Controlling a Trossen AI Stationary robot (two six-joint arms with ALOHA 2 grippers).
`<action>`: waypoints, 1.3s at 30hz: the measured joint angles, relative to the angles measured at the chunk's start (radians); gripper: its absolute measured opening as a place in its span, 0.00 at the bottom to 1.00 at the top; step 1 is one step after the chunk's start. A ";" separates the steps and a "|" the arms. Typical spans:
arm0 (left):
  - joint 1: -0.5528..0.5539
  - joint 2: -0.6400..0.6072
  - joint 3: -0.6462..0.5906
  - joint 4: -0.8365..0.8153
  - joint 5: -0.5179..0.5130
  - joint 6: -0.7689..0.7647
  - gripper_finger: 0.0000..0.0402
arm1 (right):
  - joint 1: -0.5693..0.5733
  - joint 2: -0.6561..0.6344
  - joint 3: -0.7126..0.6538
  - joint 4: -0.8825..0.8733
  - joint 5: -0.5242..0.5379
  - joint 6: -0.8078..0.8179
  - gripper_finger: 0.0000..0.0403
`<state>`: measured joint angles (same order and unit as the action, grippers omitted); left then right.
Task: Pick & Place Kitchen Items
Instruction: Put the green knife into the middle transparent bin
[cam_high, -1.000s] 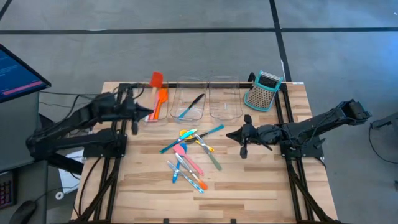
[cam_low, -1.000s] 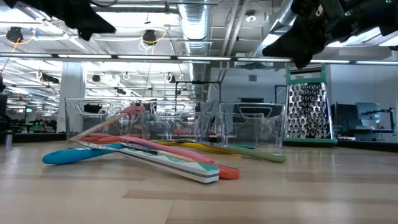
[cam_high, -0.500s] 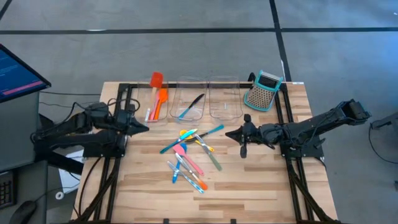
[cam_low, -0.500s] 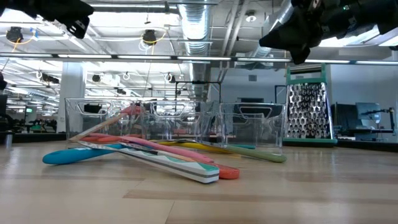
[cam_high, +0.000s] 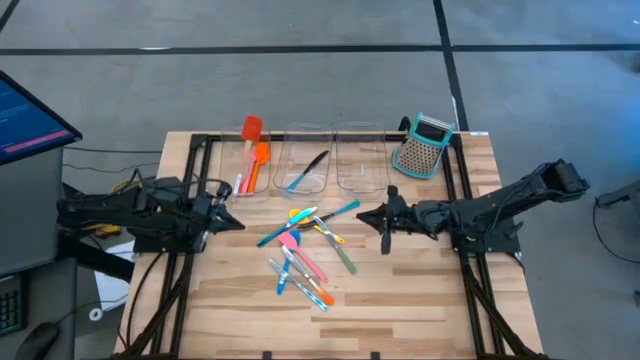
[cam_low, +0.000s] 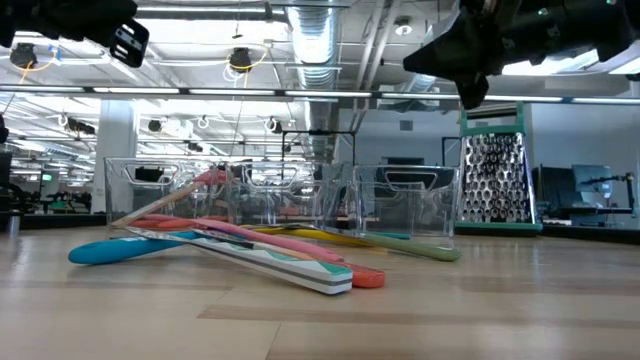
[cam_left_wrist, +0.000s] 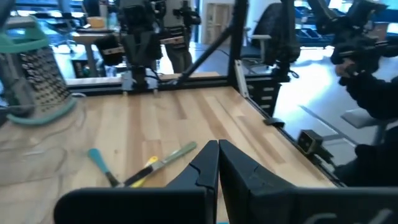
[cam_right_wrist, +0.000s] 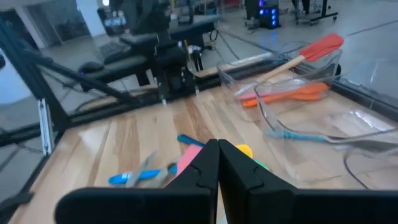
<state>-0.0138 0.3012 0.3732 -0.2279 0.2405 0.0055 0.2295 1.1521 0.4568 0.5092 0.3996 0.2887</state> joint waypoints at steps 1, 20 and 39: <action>-0.011 0.000 -0.001 0.000 0.000 -0.003 0.00 | 0.000 0.021 0.005 0.020 0.010 0.001 0.00; -0.052 0.000 -0.002 -0.003 -0.013 -0.004 0.00 | 0.042 0.412 0.454 -0.347 0.165 0.171 0.00; -0.051 0.003 -0.002 -0.041 -0.008 -0.004 0.00 | 0.136 0.787 1.079 -1.450 0.062 1.090 0.00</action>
<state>-0.0650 0.3038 0.3714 -0.2688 0.2325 0.0017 0.3650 1.9387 1.5355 -0.9412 0.4619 1.3784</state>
